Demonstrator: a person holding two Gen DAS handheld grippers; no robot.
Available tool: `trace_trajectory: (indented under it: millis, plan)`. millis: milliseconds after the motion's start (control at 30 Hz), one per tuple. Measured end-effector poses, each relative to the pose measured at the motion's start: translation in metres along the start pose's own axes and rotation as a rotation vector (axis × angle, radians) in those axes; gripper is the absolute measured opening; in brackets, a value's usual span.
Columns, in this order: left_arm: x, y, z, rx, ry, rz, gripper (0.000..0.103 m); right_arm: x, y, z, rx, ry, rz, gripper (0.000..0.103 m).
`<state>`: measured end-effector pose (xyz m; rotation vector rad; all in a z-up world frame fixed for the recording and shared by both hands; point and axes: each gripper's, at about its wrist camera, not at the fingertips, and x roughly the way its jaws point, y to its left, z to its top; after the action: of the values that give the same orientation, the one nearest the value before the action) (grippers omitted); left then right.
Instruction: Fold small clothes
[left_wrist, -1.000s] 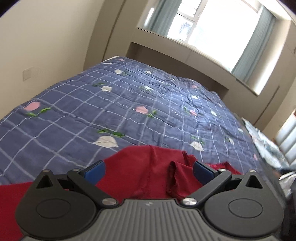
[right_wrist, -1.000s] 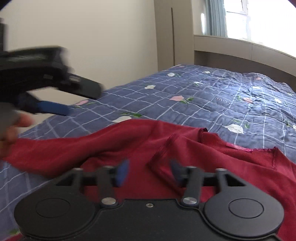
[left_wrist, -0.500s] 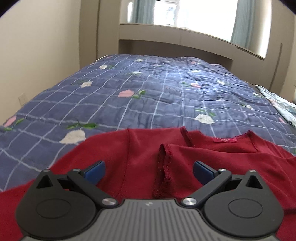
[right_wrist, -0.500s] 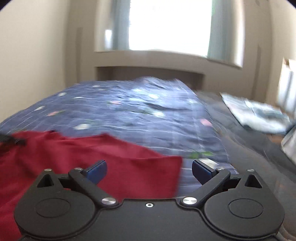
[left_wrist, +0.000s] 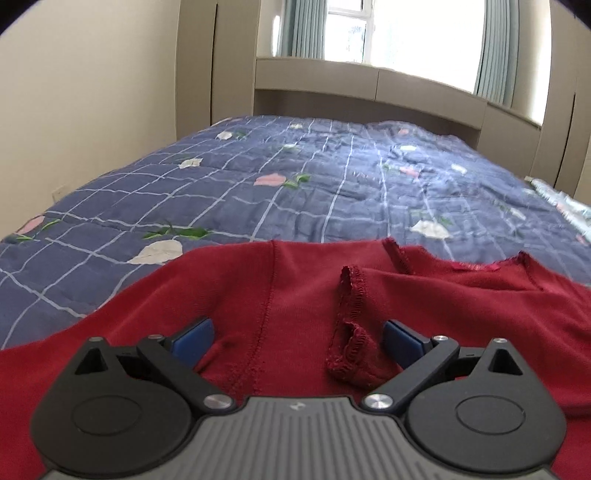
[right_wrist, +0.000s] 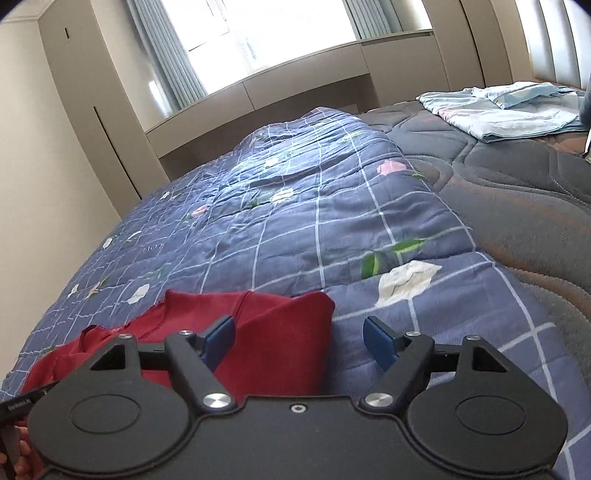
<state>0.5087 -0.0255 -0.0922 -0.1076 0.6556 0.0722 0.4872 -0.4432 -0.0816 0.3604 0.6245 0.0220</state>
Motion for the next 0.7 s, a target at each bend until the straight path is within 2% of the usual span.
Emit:
trace_trajectory:
  millis: [133,233,333,367,400,433,500,533,633,700]
  plan:
    - [-0.010,0.001,-0.002,-0.004,-0.046,-0.056,0.100,0.001,0.002,-0.006,-0.022,-0.006,-0.037,0.067]
    - [-0.014,-0.001,0.002,0.015,-0.043,-0.089,0.099,0.001,0.004,-0.010,-0.038,-0.013,-0.045,0.066]
    - [-0.011,0.000,0.006,0.005,0.025,-0.081,0.090,0.001,0.008,-0.011,-0.063,-0.022,-0.045,0.057]
    - [-0.011,0.000,0.007,0.008,0.036,-0.069,0.083,0.001,0.009,-0.011,-0.071,-0.022,-0.046,0.052]
    - [-0.011,0.000,0.009,0.016,0.047,-0.048,0.071,0.001,0.010,-0.011,-0.080,-0.024,-0.050,0.049]
    - [-0.012,0.001,0.010,0.021,0.047,-0.024,0.064,0.002,0.011,-0.011,-0.089,-0.027,-0.054,0.038]
    - [-0.016,0.003,0.012,0.021,0.041,-0.037,0.055,0.003,0.014,-0.011,-0.107,-0.030,-0.072,0.014]
    - [-0.017,0.003,0.013,0.021,0.040,-0.040,0.055,0.003,0.014,-0.012,-0.114,-0.029,-0.071,0.009]
    - [-0.009,-0.004,0.012,0.069,0.086,0.010,0.054,0.005,0.018,-0.013,-0.133,-0.031,-0.088,0.008]
    - [-0.005,-0.011,0.011,0.107,0.089,0.039,0.059,0.002,0.018,-0.012,-0.143,-0.022,-0.098,0.017]
